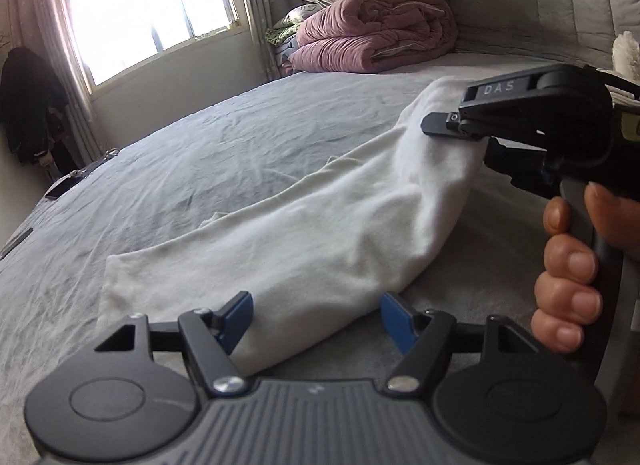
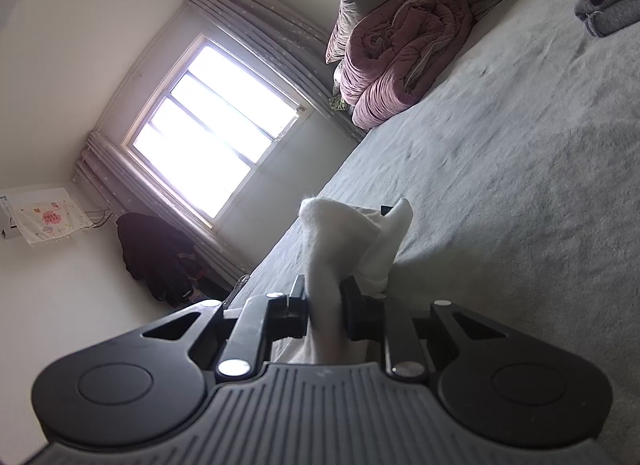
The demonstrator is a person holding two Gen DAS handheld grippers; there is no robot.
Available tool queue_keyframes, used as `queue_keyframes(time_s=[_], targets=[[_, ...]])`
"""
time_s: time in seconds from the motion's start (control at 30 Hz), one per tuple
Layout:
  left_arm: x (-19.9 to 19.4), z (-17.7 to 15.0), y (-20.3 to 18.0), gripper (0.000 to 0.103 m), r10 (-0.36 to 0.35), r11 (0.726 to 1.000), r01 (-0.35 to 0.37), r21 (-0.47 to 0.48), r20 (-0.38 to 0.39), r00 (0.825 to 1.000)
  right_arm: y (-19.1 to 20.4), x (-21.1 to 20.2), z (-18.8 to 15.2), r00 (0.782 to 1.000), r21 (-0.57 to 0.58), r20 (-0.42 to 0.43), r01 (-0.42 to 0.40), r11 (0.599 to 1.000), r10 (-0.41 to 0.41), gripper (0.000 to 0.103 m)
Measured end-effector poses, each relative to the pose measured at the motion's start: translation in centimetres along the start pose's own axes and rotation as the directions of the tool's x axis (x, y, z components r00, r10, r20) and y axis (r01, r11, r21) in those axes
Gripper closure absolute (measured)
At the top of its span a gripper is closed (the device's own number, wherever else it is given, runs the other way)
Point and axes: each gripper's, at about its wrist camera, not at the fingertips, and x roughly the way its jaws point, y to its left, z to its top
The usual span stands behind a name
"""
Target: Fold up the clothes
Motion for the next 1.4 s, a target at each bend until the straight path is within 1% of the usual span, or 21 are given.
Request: queue_keyframes(time_s=[0.07,0.17,0.27,0.37,0.43,0.5,0.57,0.6,0.67,0.73,0.77,0.8,0.9,0.97,1.0,1.07,1.13,1.23,1.33,1.37,1.4], targets=[[-0.2,0.1,0.1,0.031,0.001,1.000,-0.001,0.004,0.002,1.000,0.1,0.0,0.0,1.000,-0.003,-0.001,0.003,1.000,-0.003,0.081],[-1.6,0.8,1.9,0.031,-0.011,0.999,0.013,-0.053,0.036,0.999,0.2,0.1,0.0,1.000,-0.013,-0.002,0.008,1.000,-0.008,0.081],[-2.4,1.2,5.5,0.030,-0.011,0.983,0.019,-0.184,0.045,0.999,0.5,0.1,0.0,1.000,-0.025,-0.005,0.015,1.000,-0.016,0.081],[-1.5,0.4,9.1,0.030,-0.009,0.938,-0.001,-0.347,-0.027,1.000,0.7,0.3,0.0,0.999,-0.034,-0.007,0.034,0.999,-0.034,0.082],[-0.1,-0.5,10.6,0.030,-0.032,0.916,-0.004,-0.400,-0.081,0.996,1.2,0.4,0.0,0.998,-0.061,-0.006,0.054,0.997,-0.054,0.082],[0.5,-1.0,11.3,0.030,-0.050,0.901,0.008,-0.434,-0.085,0.995,2.0,0.5,0.0,0.997,-0.105,-0.004,0.074,0.992,-0.074,0.082],[0.0,-0.7,11.9,0.030,-0.079,0.876,0.032,-0.482,-0.079,0.994,3.4,0.5,0.0,0.996,-0.177,0.003,0.088,0.980,-0.089,0.082],[-0.4,-0.6,12.2,0.030,-0.100,0.863,0.055,-0.501,-0.064,0.993,4.1,0.5,0.0,0.996,-0.218,0.008,0.091,0.972,-0.092,0.082],[-1.0,-0.7,13.1,0.030,-0.129,0.841,0.086,-0.534,-0.043,0.991,5.6,0.5,0.0,0.996,-0.276,0.016,0.086,0.957,-0.085,0.082],[-0.8,-1.0,14.0,0.030,-0.137,0.822,0.084,-0.563,-0.052,0.989,7.2,0.5,-0.2,0.997,-0.340,0.023,0.076,0.937,-0.073,0.082],[-0.5,-1.2,14.6,0.030,-0.151,0.804,0.091,-0.587,-0.054,0.987,8.0,0.5,-0.4,0.998,-0.378,0.024,0.069,0.923,-0.065,0.082],[-0.2,-1.5,15.3,0.030,-0.175,0.777,0.106,-0.621,-0.051,0.983,8.9,0.5,-0.6,0.998,-0.416,0.025,0.061,0.907,-0.056,0.082],[0.3,-2.2,17.2,0.030,-0.240,0.678,0.153,-0.719,-0.021,0.970,11.1,0.6,-1.8,0.999,-0.523,0.018,0.038,0.852,-0.034,0.082],[0.5,-2.6,17.8,0.030,-0.267,0.631,0.173,-0.756,-0.001,0.964,12.3,0.8,-2.5,1.000,-0.585,0.011,0.027,0.810,-0.025,0.082],[0.6,-2.6,17.8,0.030,-0.272,0.623,0.176,-0.763,0.000,0.962,12.7,0.8,-2.9,1.000,-0.612,0.007,0.022,0.791,-0.022,0.082],[0.8,-2.7,17.9,0.030,-0.282,0.605,0.180,-0.775,0.003,0.959,13.2,1.0,-3.3,1.000,-0.637,0.002,0.014,0.770,-0.016,0.082],[1.0,-2.9,18.5,0.030,-0.300,0.566,0.192,-0.802,0.017,0.954,13.6,1.1,-3.6,1.000,-0.661,-0.003,0.006,0.751,-0.011,0.082],[1.2,-3.8,19.9,0.030,-0.344,0.459,0.220,-0.861,0.056,0.937,14.3,1.5,-4.3,1.000,-0.704,-0.007,0.002,0.711,-0.009,0.082],[1.6,-5.1,21.4,0.032,-0.381,0.320,0.236,-0.918,0.103,0.919,14.9,1.8,-5.5,1.000,-0.744,-0.016,-0.003,0.668,-0.013,0.082],[1.8,-5.4,21.8,0.032,-0.388,0.284,0.236,-0.930,0.113,0.915,15.2,1.8,-6.0,1.000,-0.757,-0.021,-0.006,0.654,-0.015,0.082],[1.8,-5.6,22.1,0.035,-0.392,0.261,0.232,-0.937,0.117,0.912,15.4,1.9,-6.4,0.999,-0.769,-0.029,-0.013,0.639,-0.014,0.082]])
